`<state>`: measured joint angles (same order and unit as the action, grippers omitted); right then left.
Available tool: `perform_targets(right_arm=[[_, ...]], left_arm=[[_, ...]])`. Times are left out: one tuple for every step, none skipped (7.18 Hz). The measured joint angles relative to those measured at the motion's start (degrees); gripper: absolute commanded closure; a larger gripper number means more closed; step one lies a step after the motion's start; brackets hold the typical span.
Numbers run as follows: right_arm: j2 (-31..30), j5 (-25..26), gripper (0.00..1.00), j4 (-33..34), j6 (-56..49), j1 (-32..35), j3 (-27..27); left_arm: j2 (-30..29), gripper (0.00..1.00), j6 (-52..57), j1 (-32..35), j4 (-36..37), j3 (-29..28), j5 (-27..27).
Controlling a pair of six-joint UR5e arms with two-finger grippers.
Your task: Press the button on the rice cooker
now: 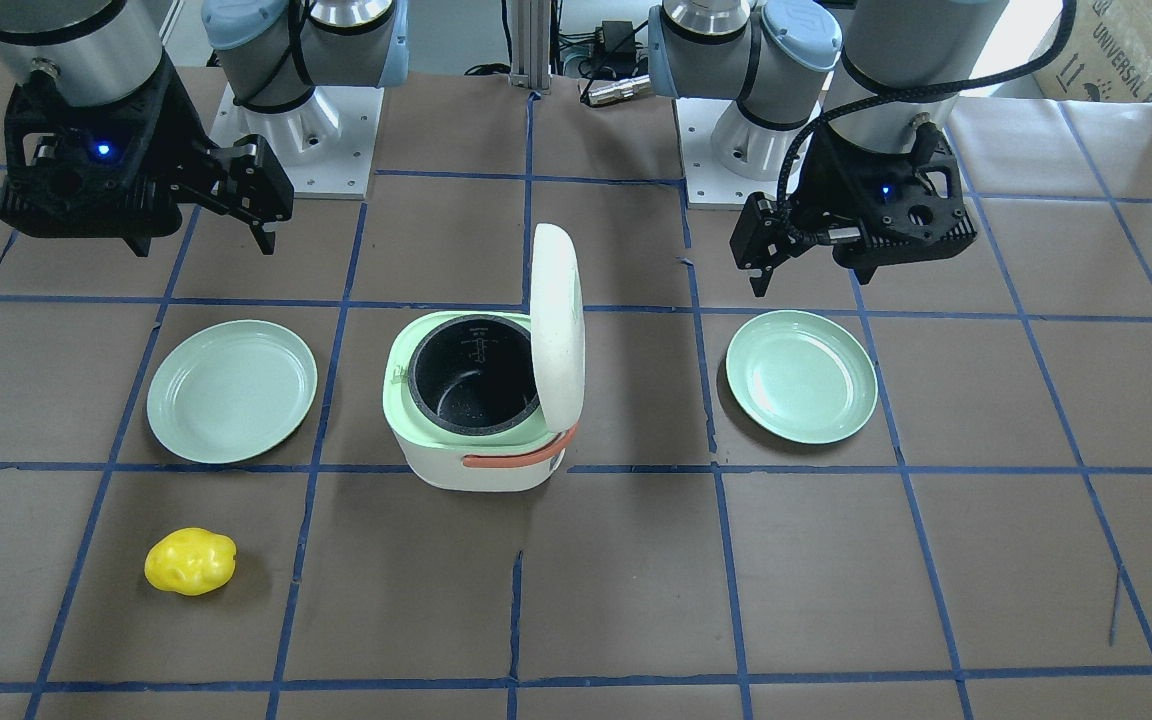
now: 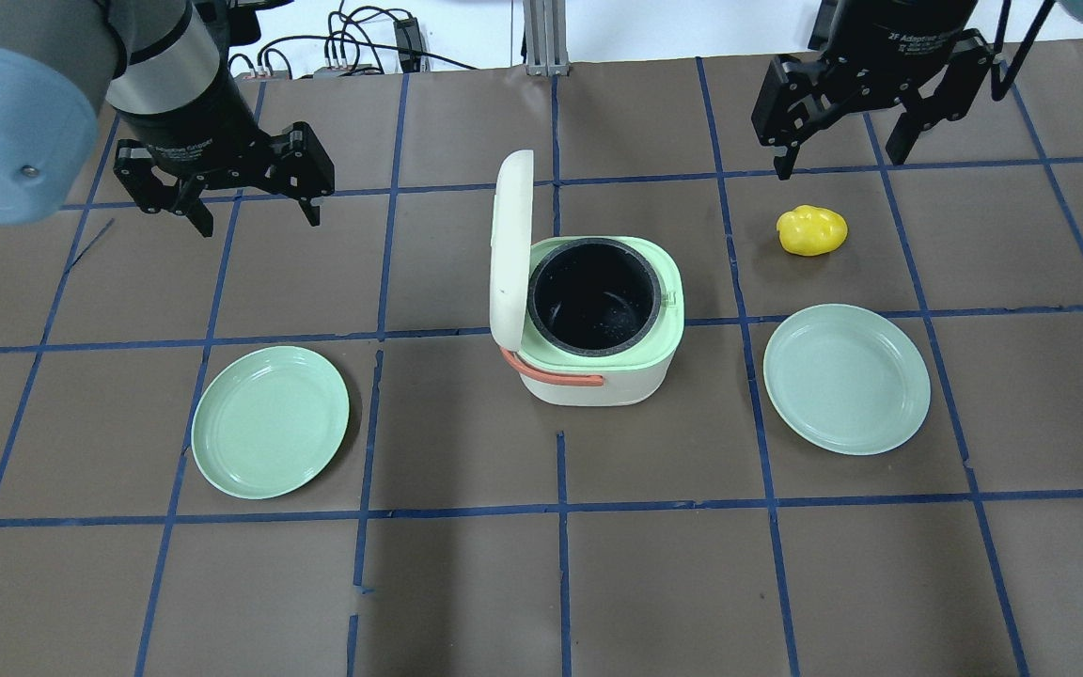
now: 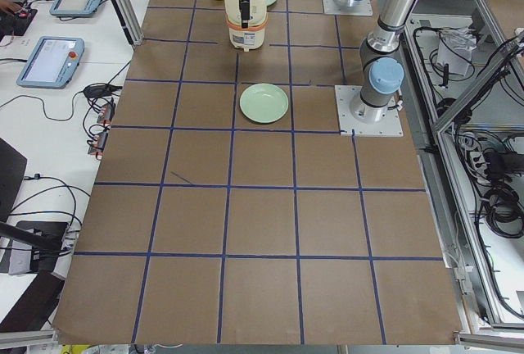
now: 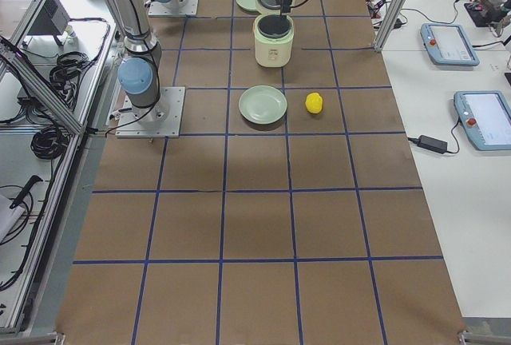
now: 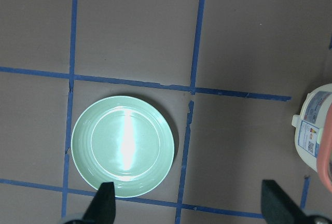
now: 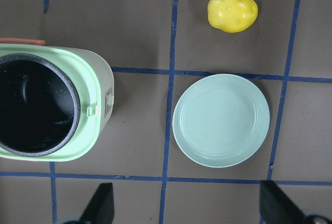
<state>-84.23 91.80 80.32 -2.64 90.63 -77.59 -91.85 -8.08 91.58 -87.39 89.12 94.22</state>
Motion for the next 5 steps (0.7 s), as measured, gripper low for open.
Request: perform_targets(right_arm=[[0.21,-0.39,0.0,0.99,0.49,-0.65,-0.6],[0.16,-0.72,0.0,3.2,0.93,-0.93,-1.83],[-0.01,-0.78,0.0,5.86,1.15,-1.03,-3.05],[-0.13,-0.75,0.0,7.01,1.28,-1.04,-3.45],[-0.19,-0.7,0.0,7.32,1.51,-1.07,-3.42]], left_arm=[[0.0,0.0,-0.01,0.0,0.02,0.0,0.0],[0.0,0.0,0.01,0.0,0.02,0.0,0.0],[0.0,0.0,0.05,0.0,0.03,0.0,0.0],[0.0,0.0,0.07,0.0,0.02,0.0,0.0],[0.0,0.0,0.06,0.0,0.03,0.0,0.0]])
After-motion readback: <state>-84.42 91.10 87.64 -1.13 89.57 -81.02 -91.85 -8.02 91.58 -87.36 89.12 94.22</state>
